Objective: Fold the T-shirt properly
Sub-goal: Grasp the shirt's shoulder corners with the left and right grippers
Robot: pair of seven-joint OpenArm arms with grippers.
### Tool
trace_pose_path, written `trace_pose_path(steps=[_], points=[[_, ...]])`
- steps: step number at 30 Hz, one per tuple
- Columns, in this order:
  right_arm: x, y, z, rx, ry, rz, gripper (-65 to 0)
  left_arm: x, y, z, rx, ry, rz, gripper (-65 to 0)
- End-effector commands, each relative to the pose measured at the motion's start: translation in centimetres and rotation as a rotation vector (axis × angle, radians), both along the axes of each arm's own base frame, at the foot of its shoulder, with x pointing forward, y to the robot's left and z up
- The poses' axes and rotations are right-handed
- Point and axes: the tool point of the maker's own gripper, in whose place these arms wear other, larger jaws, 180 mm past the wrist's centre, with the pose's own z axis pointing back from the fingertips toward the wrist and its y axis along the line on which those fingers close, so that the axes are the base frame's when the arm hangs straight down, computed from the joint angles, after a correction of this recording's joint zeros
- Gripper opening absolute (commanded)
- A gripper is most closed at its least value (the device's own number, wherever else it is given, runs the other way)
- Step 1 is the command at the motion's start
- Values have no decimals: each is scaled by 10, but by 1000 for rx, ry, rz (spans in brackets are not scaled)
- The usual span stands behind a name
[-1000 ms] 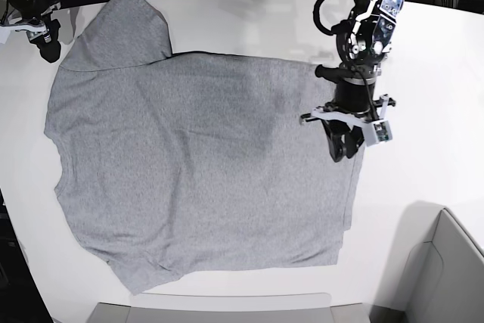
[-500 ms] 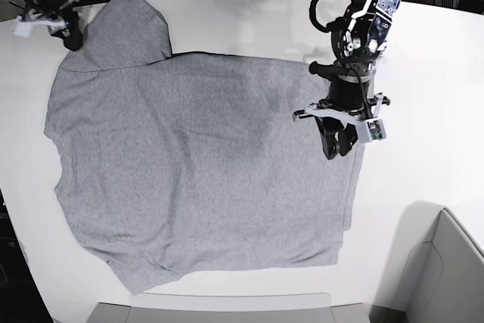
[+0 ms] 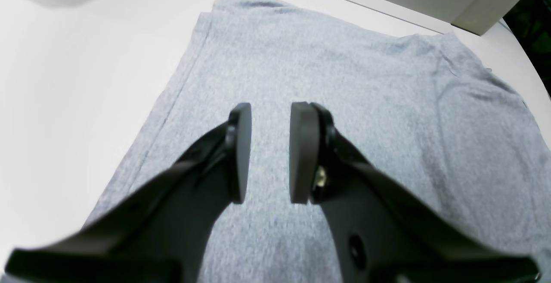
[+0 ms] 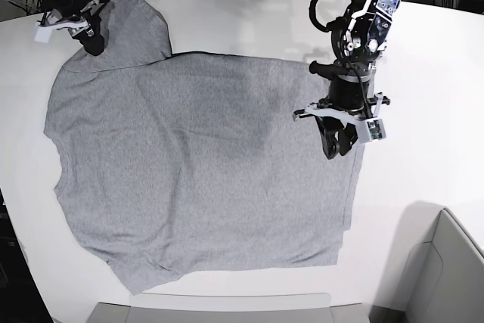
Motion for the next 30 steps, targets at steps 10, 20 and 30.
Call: trace_pose_path(steps=[10, 20, 30], points=[[-13, 22, -22, -24, 123, 101, -458, -3, 10, -6, 2, 72, -4, -446], [1, 16, 10, -99, 53, 133, -458, -48, 143, -64, -408, 298, 403, -421], [3, 12, 14, -121, 51, 150, -458, -74, 118, -121, -643, 567, 331, -421]])
